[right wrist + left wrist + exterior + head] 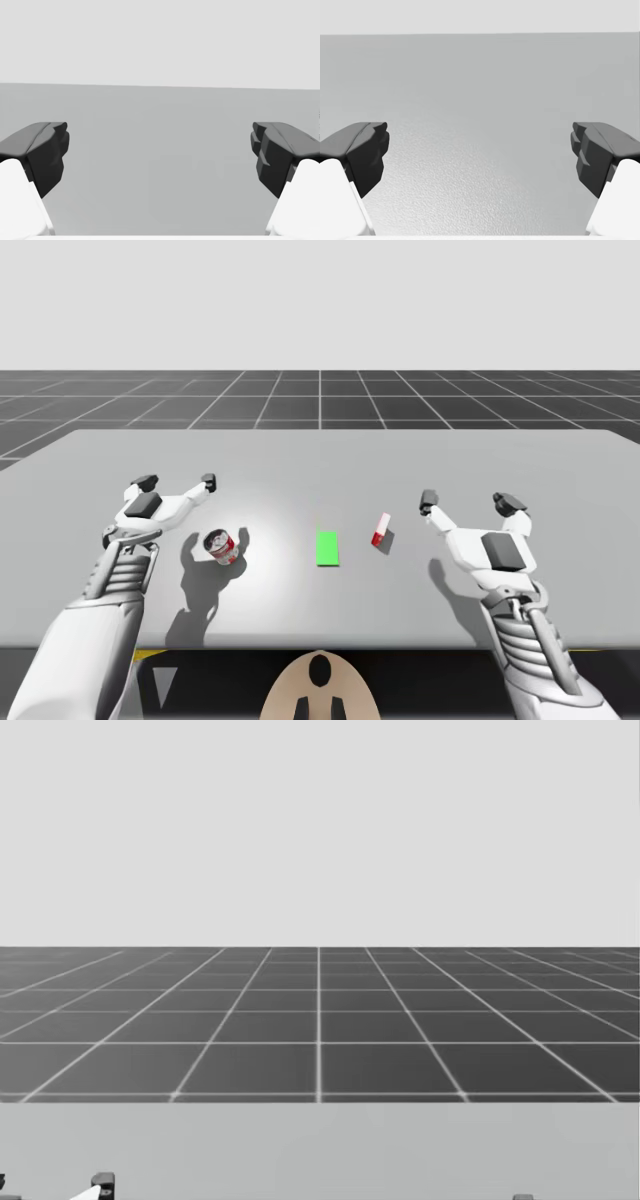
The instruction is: Look at the card. If it is red, pick the object on the left. If it is green, pick the object on the right.
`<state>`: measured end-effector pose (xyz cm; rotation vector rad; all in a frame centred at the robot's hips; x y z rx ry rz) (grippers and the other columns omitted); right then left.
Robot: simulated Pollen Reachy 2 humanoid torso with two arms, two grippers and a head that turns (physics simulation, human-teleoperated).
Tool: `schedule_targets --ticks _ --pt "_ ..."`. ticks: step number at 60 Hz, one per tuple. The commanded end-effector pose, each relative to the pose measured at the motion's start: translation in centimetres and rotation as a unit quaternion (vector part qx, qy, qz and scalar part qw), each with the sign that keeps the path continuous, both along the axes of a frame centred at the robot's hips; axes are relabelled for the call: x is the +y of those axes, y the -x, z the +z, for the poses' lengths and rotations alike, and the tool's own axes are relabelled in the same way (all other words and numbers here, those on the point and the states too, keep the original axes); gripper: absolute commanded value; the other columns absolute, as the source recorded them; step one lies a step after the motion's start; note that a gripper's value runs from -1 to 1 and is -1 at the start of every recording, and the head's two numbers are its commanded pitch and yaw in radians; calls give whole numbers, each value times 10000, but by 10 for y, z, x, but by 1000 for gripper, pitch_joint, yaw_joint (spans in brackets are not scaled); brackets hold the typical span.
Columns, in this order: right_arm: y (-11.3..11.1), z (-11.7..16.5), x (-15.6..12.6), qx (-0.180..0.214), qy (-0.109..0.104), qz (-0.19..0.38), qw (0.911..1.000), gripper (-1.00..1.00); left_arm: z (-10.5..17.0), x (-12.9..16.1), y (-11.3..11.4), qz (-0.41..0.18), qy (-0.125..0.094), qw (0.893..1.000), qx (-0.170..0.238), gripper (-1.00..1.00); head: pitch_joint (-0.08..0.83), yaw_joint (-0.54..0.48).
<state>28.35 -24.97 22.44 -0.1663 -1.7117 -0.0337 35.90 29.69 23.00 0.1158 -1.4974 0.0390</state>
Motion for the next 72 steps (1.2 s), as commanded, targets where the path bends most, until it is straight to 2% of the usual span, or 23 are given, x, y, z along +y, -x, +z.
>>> schedule_targets --ticks 1,3,6,7,10,26,48,58,72 --pt "3 -2 5 3 -287 -119 9995 -1000 0 -1 1 -11 -54 10000 -29 -1000 5 -2" --pt "3 -1 5 -16 -253 -39 9997 -1000 0 -1 1 -6 -61 10000 -30 -1000 14 -2" --pt "4 1 5 -58 -319 57 9995 -1000 0 -1 1 -5 -65 10000 -32 -1000 31 -1" --pt "4 2 5 -55 -235 53 9997 -1000 0 0 1 -4 -68 10000 -34 -1000 55 -2" --pt "4 2 5 -35 -236 59 9997 -1000 0 -1 1 -5 -71 10000 -36 -1000 84 -1" --pt "2 -1 4 -17 -144 3 9999 -1000 -2 -2 1 2 -308 9995 -94 -1000 350 -3" --pt "0 -3 4 -25 -63 -15 10000 -1000 1 -6 5 -85 -403 9991 -135 -1000 684 -30" --pt "-1 -4 3 -6 -68 -16 10000 -1000 3 -7 7 -100 -409 9990 -164 -1000 745 -36" --pt "-1 -4 4 -6 -46 13 10000 -1000 6 -9 10 -110 -343 9990 -280 -1000 736 -41"
